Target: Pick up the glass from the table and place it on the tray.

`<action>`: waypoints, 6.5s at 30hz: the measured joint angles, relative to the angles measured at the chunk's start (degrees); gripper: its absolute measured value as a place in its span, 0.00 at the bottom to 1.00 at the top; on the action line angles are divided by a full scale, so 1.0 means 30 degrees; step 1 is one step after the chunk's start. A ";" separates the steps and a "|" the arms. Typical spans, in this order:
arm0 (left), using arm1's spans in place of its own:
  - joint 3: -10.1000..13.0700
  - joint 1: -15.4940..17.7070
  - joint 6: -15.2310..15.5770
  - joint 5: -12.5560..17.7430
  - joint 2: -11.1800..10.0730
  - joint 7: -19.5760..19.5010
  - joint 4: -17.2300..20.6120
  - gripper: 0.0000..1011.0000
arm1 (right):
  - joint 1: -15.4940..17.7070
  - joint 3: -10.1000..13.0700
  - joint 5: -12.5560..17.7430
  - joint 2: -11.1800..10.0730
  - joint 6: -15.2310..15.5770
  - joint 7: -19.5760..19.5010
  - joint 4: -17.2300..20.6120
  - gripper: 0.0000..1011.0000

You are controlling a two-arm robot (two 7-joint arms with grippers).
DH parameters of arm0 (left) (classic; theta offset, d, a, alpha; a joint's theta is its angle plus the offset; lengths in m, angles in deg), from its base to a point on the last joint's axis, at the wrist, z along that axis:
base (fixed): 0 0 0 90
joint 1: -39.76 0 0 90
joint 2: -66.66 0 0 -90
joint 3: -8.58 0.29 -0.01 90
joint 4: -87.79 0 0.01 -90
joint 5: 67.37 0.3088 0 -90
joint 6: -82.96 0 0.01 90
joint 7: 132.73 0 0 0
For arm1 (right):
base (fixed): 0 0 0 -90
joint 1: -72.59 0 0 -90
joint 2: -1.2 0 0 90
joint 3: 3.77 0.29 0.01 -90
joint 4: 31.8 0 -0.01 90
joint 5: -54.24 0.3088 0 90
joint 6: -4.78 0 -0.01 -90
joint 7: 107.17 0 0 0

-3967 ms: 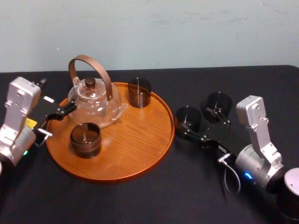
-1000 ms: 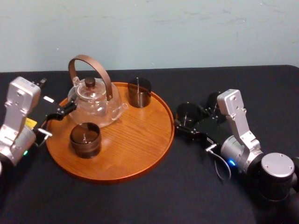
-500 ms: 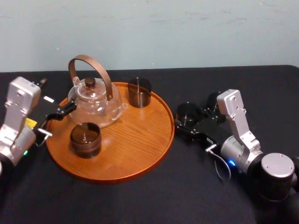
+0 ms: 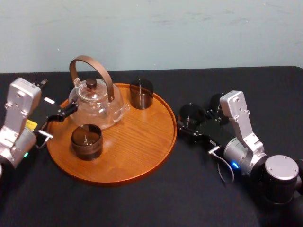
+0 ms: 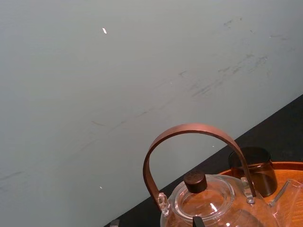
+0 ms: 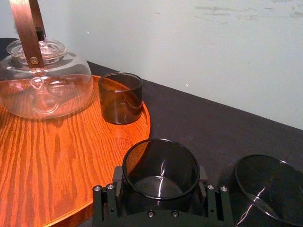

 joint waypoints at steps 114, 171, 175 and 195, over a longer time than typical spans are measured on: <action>0.0000 0.0000 0.0000 0.0000 0.0000 0.0000 0.0000 0.99 | -0.0953 -0.4218 -0.0248 0.1941 -0.0141 0.2408 -0.0231 0.99; 0.0000 0.0001 0.0000 -0.0001 0.0000 0.0000 0.0000 0.99 | 0.6288 0.0975 0.2050 -0.2795 -0.0765 0.0339 0.6729 0.99; 0.0000 0.0000 0.0000 -0.0001 0.0000 0.0000 0.0000 0.99 | 0.6332 0.1718 0.2075 -0.2886 -0.0580 -0.0028 0.6566 0.99; 0.0000 0.0000 -0.0001 -0.0001 0.0000 0.0000 0.0001 0.99 | 0.3089 0.3069 0.1986 -0.2676 0.0508 0.0428 0.3332 0.99</action>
